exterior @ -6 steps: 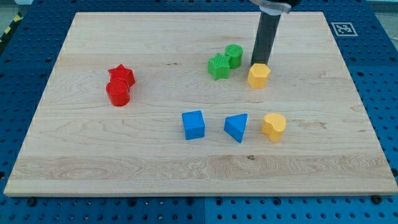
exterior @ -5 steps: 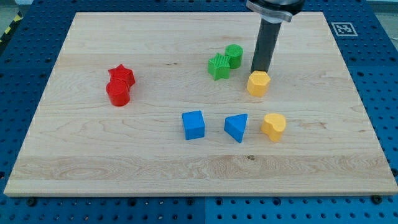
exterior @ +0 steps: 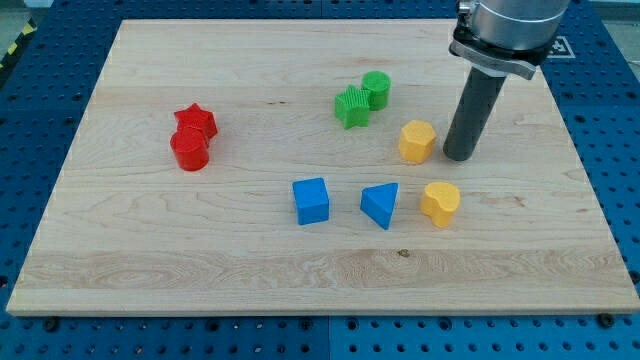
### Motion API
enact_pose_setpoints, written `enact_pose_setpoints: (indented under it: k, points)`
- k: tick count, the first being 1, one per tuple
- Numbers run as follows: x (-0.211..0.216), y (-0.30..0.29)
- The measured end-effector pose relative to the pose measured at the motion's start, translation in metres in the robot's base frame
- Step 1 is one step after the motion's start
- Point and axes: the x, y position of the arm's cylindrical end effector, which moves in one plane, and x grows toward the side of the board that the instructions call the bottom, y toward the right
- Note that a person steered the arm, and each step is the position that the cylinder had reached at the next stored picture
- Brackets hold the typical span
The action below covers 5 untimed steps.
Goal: Push the yellow hexagon below the green star
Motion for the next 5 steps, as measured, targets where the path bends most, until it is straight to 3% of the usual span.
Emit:
enact_pose_setpoints:
  k: [3,5]
  points:
    - [-0.010,-0.078]
    - [-0.015,-0.033]
